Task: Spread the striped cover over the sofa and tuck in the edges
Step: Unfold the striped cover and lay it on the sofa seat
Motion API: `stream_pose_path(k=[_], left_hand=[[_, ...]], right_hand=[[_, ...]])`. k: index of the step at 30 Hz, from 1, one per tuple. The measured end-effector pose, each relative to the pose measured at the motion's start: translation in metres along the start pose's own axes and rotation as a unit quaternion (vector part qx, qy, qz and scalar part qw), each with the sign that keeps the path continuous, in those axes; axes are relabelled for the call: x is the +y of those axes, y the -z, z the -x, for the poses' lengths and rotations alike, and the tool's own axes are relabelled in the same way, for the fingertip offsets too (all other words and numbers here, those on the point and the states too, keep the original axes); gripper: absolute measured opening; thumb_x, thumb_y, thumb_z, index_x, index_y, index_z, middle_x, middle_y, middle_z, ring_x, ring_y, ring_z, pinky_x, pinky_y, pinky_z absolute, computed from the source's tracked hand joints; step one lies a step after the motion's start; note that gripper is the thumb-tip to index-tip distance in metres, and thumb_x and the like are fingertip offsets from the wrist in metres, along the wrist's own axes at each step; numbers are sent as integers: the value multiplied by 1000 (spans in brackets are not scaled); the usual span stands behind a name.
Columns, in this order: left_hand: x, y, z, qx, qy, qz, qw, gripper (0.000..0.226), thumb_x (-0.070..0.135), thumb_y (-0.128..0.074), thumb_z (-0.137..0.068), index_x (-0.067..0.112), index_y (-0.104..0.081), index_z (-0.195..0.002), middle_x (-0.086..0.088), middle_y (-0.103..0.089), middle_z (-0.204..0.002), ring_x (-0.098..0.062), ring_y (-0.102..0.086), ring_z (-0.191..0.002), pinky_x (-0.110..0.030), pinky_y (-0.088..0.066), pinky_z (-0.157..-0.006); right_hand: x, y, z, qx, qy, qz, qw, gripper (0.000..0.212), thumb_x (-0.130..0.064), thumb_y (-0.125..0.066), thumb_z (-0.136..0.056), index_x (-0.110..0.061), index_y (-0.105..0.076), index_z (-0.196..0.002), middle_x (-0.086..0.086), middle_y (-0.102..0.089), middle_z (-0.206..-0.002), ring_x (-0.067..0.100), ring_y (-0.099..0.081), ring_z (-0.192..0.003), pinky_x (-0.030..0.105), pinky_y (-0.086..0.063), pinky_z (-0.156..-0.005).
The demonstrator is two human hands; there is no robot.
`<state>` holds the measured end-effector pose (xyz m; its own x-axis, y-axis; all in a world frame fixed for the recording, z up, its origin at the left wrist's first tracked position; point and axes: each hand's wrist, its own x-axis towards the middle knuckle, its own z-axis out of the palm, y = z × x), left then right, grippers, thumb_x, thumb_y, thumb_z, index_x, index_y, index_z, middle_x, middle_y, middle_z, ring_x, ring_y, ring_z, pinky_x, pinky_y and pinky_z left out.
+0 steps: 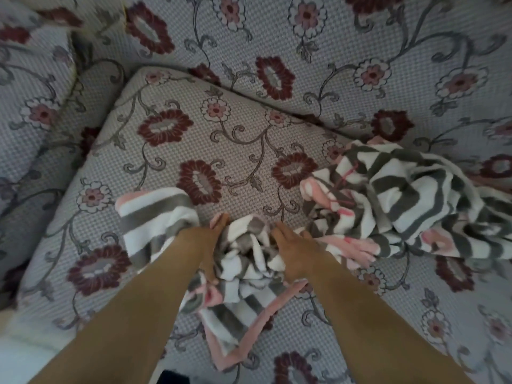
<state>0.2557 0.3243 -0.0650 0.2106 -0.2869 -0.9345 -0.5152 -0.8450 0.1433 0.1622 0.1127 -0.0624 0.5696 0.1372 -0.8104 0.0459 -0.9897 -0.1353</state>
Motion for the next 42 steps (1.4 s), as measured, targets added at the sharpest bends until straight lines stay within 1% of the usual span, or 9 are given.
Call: stream_pose_path(k=[5, 10, 14, 18, 24, 30, 33, 38, 42], left_hand=[[24, -28, -6, 168, 44, -147, 974, 86, 38, -71, -74, 9, -30, -144, -9, -23, -148, -31, -23, -136, -44, -14, -116], [34, -43, -2, 195, 57, -126, 971, 79, 21, -56, -87, 12, -9, -149, -16, -26, -148, -34, -31, -135, -44, -21, -115], [28, -29, 7, 262, 43, -136, 954, 52, 10, -41, -92, 10, -28, -142, -12, -54, -130, -26, -60, -109, -35, -46, -91], [-2, 41, 36, 411, 82, -115, 901, 45, 12, -52, -83, 18, -42, -127, -8, -60, -120, -25, -63, -99, -36, -43, -88], [-29, 183, 119, 627, 90, -68, 771, 50, 4, -62, -72, 10, -42, -118, -25, -59, -112, -40, -59, -94, -47, -37, -92], [-40, 218, 156, 732, 79, -119, 666, 71, 5, -73, -62, -13, -40, -123, -34, -59, -101, -44, -60, -80, -50, -46, -78], [-39, 180, 129, 670, 52, -132, 729, 81, 12, -75, -63, -9, -39, -132, -28, -58, -110, -42, -58, -94, -50, -42, -89], [-35, 81, 69, 386, 44, -86, 918, 82, 45, -69, -72, 29, -31, -143, 0, -34, -148, -22, -32, -136, -44, -18, -113], [-31, 29, 46, 269, 9, -81, 960, 56, 30, -57, -88, 33, -38, -140, 5, -42, -144, -18, -41, -132, -39, -25, -114]], right_hand=[[0, -39, 6, 71, -13, 75, 995, 120, -36, -77, -71, -18, 11, -150, 15, -10, -157, 31, -17, -143, 53, -17, -114], [-2, -47, 3, 141, -19, 78, 987, 95, -21, -69, -78, -16, -5, -148, 15, -57, -123, 33, -47, -119, 50, -28, -106], [2, -23, 3, 182, -10, 29, 983, 91, -32, -81, -64, -20, -24, -134, 10, -64, -109, 29, -55, -110, 49, -32, -103], [18, 37, 10, 308, -48, 32, 950, 79, -37, -74, -71, -23, -28, -134, 11, -65, -106, 29, -57, -109, 49, -36, -100], [29, 166, 33, 535, -145, 41, 831, 86, -14, -74, -70, -23, -30, -143, 20, -64, -96, 36, -58, -93, 48, -42, -84], [37, 227, 49, 622, -111, 43, 774, 85, -15, -72, -69, -22, -34, -143, 17, -60, -107, 37, -56, -96, 50, -40, -81], [33, 197, 40, 559, -82, 56, 823, 74, -9, -64, -77, -21, -34, -144, 15, -57, -121, 36, -53, -110, 52, -39, -89], [28, 109, 16, 333, -29, 96, 938, 63, -12, -58, -82, -22, -32, -138, 6, -52, -131, 31, -49, -121, 46, -34, -100], [15, 62, 7, 212, 4, 97, 972, 63, -7, -55, -79, -20, -31, -136, 7, -56, -127, 31, -51, -118, 45, -33, -100]])
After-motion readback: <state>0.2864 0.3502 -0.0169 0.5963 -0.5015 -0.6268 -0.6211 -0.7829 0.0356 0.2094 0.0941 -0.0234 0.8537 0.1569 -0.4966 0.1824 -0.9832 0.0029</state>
